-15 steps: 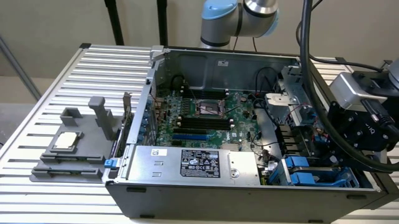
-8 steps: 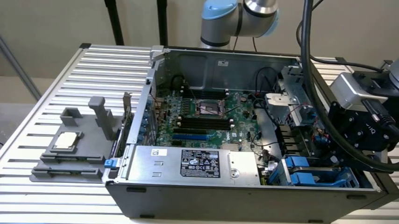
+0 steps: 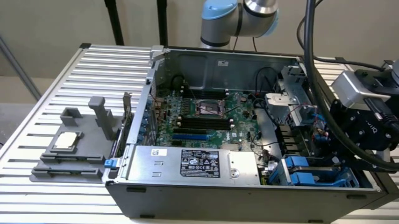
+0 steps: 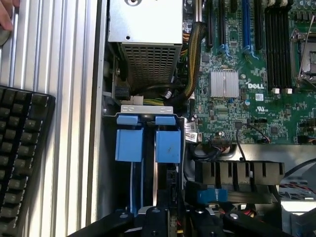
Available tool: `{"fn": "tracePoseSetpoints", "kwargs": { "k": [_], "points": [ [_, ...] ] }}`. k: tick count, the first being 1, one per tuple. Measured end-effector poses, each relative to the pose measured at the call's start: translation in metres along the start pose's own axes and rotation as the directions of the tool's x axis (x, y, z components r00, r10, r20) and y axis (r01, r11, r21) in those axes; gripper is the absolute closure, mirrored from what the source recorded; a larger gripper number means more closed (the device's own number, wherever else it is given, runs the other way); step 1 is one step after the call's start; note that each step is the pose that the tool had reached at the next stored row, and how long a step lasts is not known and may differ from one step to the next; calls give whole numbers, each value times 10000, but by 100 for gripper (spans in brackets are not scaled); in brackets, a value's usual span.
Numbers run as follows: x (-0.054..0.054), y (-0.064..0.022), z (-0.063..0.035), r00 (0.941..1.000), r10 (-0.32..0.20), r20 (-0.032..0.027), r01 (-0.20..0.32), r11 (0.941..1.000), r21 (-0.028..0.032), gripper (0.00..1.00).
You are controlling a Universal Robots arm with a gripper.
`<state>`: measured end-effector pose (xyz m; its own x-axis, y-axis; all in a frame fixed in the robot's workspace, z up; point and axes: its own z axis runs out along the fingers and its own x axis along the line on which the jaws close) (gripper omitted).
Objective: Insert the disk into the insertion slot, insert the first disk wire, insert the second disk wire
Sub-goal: 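Insert the first disk wire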
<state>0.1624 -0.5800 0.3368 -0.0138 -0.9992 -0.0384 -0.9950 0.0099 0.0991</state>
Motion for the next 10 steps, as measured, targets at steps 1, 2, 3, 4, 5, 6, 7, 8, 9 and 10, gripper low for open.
{"fn": "tracePoseSetpoints", "kwargs": {
  "k": [1, 2, 3, 4, 5, 6, 7, 8, 9, 10],
  "points": [
    [0, 5, -23, 10000, 1, -1, -1, 10000, -3, 75],
    [-1, 14, -48, 10000, 1, -4, -1, 10000, -5, 75],
    [-2, 26, -70, 10000, 0, -3, 0, 10000, -6, 75],
    [-1, 43, -89, 10000, 0, -4, 0, 10000, -6, 75],
    [-1, 64, -102, 10000, -1, -4, 1, 10000, -6, 75],
    [1, 90, -111, 10000, -1, -2, 1, 10000, -6, 75],
    [3, 121, -117, 10000, 0, -1, 0, 10000, -6, 75],
    [4, 154, -121, 10000, 0, -3, 0, 10000, -6, 75],
    [4, 184, -121, 10000, 0, -4, 0, 10000, -6, 75],
    [5, 188, -121, 10000, -1, -2, 1, 10000, -5, 75]
  ]
}}
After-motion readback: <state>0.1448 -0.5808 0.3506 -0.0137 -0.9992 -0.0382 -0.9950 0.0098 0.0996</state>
